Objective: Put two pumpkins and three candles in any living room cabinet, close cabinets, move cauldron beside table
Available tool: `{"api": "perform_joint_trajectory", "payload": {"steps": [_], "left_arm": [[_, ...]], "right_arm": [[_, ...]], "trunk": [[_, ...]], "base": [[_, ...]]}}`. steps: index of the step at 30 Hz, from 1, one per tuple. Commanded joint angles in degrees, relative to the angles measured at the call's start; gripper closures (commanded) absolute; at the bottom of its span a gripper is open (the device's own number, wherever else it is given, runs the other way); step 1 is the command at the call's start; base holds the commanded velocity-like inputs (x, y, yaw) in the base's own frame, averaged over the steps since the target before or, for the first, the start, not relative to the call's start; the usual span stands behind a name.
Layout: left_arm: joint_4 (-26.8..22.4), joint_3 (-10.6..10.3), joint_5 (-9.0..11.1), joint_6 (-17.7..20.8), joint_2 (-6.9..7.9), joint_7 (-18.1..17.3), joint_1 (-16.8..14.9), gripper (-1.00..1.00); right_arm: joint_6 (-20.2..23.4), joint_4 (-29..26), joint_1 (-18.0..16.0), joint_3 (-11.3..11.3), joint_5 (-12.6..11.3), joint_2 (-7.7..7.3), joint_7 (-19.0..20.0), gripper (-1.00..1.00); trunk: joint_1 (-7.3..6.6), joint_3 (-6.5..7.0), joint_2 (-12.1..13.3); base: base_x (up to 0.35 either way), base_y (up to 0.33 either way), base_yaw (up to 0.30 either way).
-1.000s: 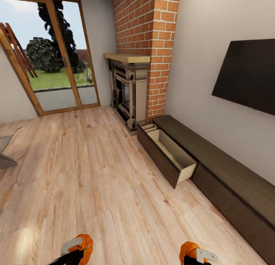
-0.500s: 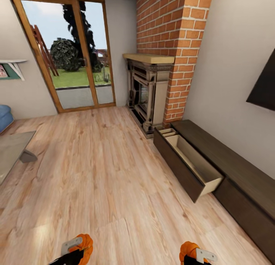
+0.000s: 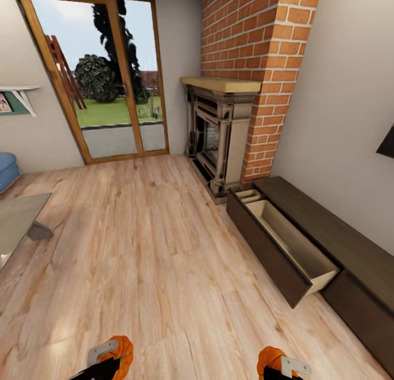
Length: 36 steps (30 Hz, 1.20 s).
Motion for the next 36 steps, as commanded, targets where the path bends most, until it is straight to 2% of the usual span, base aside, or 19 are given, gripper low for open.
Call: {"api": "perform_joint_trajectory", "payload": {"steps": [1, 8, 36], "left_arm": [[-0.18, -0.45, 0.3, 0.25, 0.05, 0.63, -0.02, 1.0], [-0.18, -0.47, 0.26, 0.25, 0.05, 0.63, -0.02, 1.0], [-0.18, -0.49, 0.26, 0.25, 0.05, 0.63, -0.02, 1.0]], "right_arm": [[-0.17, -0.15, 0.0, 0.52, -0.46, -0.05, -0.29, 1.0], [-0.18, -0.18, -0.03, 0.51, -0.49, -0.05, -0.29, 1.0], [-0.23, -0.23, -0.03, 0.54, -0.44, -0.03, -0.27, 1.0]], "trunk": [[0.03, -0.06, -0.04], [0.03, -0.06, -0.04], [0.03, -0.06, -0.04]], "base": [[0.297, 0.14, 0.222], [0.297, 0.14, 0.165], [0.297, 0.14, 0.002]]}}
